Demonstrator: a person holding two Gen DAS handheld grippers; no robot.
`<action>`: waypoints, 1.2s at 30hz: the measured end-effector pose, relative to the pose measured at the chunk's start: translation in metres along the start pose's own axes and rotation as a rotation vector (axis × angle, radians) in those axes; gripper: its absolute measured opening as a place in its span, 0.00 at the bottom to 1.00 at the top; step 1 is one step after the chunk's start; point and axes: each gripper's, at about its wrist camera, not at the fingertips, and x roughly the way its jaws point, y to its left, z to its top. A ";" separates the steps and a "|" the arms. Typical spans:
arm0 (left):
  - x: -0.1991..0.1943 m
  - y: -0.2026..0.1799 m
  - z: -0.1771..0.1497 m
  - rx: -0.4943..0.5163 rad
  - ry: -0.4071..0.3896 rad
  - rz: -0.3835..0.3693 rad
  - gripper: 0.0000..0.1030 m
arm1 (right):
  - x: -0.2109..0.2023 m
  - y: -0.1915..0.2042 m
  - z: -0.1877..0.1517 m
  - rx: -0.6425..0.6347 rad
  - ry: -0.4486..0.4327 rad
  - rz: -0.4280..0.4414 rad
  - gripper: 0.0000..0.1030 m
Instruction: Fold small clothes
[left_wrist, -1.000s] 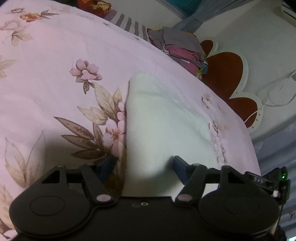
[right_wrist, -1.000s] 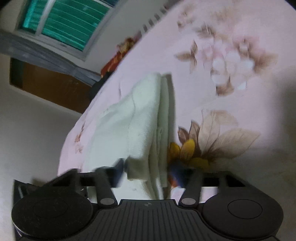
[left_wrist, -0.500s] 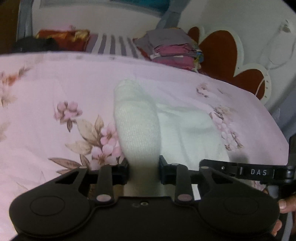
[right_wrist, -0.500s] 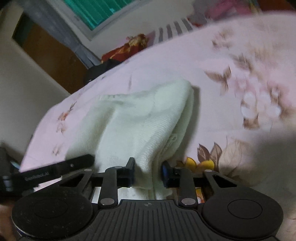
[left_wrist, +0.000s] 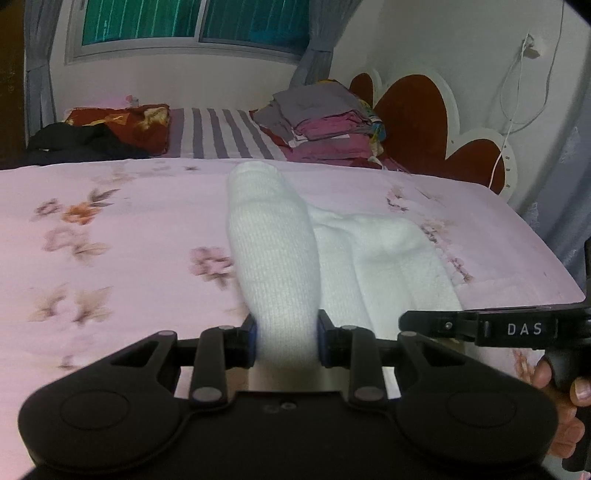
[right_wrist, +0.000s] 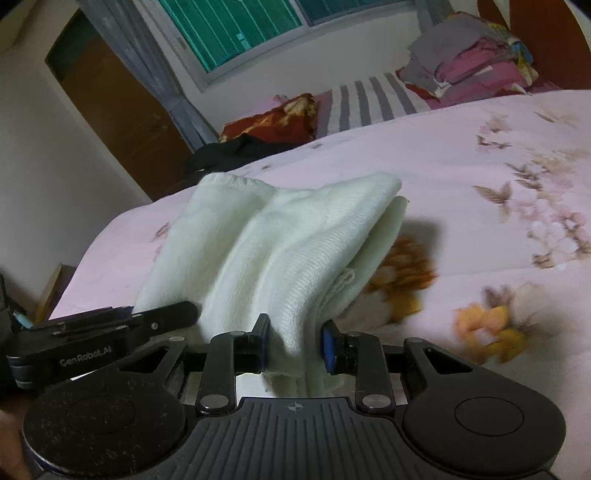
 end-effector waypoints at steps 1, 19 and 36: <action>-0.006 0.009 -0.001 0.000 0.000 0.000 0.27 | 0.003 0.015 -0.004 -0.003 0.001 -0.003 0.27; -0.071 0.200 -0.033 -0.108 0.038 0.058 0.28 | 0.126 0.198 -0.053 -0.079 0.065 0.063 0.27; -0.072 0.265 -0.037 -0.145 -0.093 -0.037 0.33 | 0.155 0.182 -0.063 -0.074 -0.025 -0.034 0.38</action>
